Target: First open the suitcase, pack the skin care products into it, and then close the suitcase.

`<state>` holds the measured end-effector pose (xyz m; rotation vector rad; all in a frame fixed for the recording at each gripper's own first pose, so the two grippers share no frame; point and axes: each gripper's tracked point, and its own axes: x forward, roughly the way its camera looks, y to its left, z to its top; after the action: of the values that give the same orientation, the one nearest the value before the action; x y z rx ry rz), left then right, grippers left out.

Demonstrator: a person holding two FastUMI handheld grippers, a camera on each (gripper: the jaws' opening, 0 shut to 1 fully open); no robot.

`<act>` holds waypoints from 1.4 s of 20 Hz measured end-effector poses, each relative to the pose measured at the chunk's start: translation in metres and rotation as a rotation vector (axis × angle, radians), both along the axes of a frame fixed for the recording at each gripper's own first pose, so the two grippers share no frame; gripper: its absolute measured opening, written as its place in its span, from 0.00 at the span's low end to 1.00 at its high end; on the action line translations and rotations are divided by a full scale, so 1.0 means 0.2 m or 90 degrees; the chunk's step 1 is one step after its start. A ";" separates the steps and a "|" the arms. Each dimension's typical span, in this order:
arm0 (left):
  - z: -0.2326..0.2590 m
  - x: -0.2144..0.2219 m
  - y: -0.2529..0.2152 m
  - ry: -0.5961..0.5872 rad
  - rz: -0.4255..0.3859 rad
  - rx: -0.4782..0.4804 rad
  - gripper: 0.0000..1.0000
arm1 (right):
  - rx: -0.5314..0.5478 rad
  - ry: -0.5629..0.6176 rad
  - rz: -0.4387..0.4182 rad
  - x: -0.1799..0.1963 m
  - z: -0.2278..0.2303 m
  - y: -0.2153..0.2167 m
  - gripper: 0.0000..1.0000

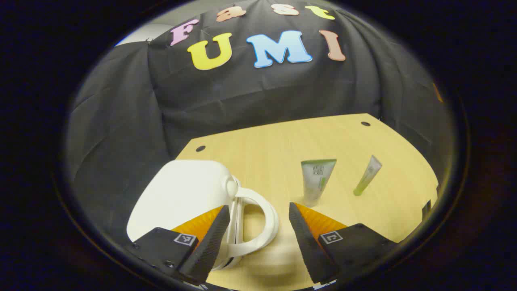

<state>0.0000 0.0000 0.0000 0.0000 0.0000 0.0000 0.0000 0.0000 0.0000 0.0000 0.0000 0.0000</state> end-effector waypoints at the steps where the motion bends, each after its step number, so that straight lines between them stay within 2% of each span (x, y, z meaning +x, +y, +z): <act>1: -0.08 0.06 0.01 0.032 0.007 -0.001 0.94 | -0.003 0.005 -0.009 -0.01 -0.01 -0.03 0.94; 3: -0.16 0.16 0.02 0.072 0.013 -0.012 0.82 | -0.007 0.015 -0.025 -0.03 -0.03 -0.09 0.94; 4: -0.19 0.18 -0.01 0.091 -0.002 -0.028 0.70 | -0.009 0.019 -0.030 -0.03 -0.03 -0.11 0.94; 5: -0.21 0.19 -0.04 0.108 -0.016 -0.045 0.63 | -0.010 0.023 -0.034 -0.04 -0.05 -0.12 0.94; 6: -0.22 0.21 -0.05 0.119 -0.018 -0.049 0.43 | -0.013 0.027 -0.036 -0.04 -0.05 -0.13 0.94; 9: -0.22 0.21 -0.06 0.131 -0.026 -0.028 0.31 | -0.019 0.033 -0.031 -0.03 -0.06 -0.13 0.94; 10: -0.21 0.22 -0.06 0.127 -0.034 -0.020 0.23 | -0.023 0.033 -0.026 -0.02 -0.06 -0.12 0.94; 11: -0.19 0.21 -0.07 0.121 -0.038 -0.017 0.23 | -0.026 0.032 -0.020 -0.01 -0.06 -0.11 0.94; 12: -0.17 0.20 -0.07 0.113 -0.042 -0.016 0.16 | -0.031 0.031 -0.015 -0.01 -0.05 -0.10 0.94; 21: 0.06 0.02 0.03 0.058 -0.044 0.017 0.16 | -0.022 0.032 0.022 0.07 -0.08 -0.02 0.95; 25: 0.10 -0.03 0.06 0.057 -0.052 0.018 0.16 | -0.015 0.037 0.029 0.08 -0.09 0.01 0.95; 28: 0.23 -0.15 0.15 0.042 -0.063 0.029 0.16 | -0.010 0.041 0.026 0.08 -0.11 0.00 0.95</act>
<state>-0.0300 0.0310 0.0462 0.0462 0.0656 -0.0988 0.0160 -0.0003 -0.0213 -0.0160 0.0650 0.0402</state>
